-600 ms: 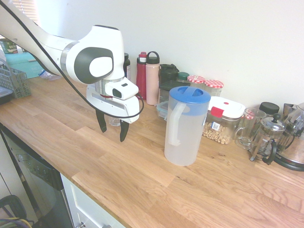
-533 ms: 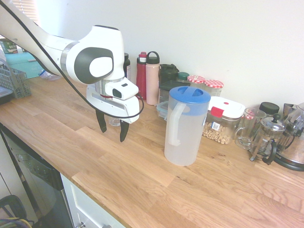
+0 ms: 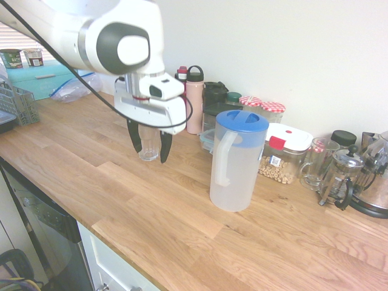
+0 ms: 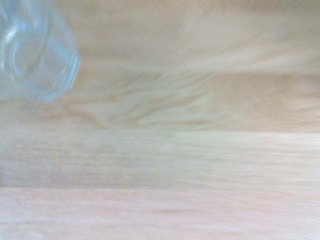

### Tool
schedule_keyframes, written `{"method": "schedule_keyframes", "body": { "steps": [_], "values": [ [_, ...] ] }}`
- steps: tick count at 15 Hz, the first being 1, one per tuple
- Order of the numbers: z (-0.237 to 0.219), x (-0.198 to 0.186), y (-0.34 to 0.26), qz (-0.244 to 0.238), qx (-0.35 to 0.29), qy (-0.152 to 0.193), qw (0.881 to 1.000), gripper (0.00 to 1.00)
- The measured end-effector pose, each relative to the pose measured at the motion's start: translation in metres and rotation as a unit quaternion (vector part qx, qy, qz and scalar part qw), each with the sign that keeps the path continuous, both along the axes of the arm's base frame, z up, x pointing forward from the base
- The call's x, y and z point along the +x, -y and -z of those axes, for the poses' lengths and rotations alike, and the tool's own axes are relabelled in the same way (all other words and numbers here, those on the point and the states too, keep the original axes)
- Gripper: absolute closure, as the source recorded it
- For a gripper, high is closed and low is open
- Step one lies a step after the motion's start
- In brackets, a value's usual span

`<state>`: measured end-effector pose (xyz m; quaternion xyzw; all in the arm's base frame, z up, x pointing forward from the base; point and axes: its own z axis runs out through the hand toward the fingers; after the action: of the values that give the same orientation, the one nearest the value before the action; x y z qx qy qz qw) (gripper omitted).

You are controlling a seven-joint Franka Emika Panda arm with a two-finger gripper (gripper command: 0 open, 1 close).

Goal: Pour me some water

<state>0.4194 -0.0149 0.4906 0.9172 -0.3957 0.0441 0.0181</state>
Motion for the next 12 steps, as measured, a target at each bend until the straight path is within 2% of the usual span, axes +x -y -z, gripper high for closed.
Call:
{"method": "schedule_keyframes", "body": {
  "steps": [4, 7, 12],
  "values": [
    [-0.08, -0.005, 0.038, -0.021, -0.025, 0.002, 0.999, 0.0],
    [-0.117, -0.018, 0.08, -0.016, -0.035, 0.004, 0.999, 0.0],
    [-0.107, -0.03, 0.154, 0.009, -0.02, 0.004, 1.0, 0.0]
  ]
}}
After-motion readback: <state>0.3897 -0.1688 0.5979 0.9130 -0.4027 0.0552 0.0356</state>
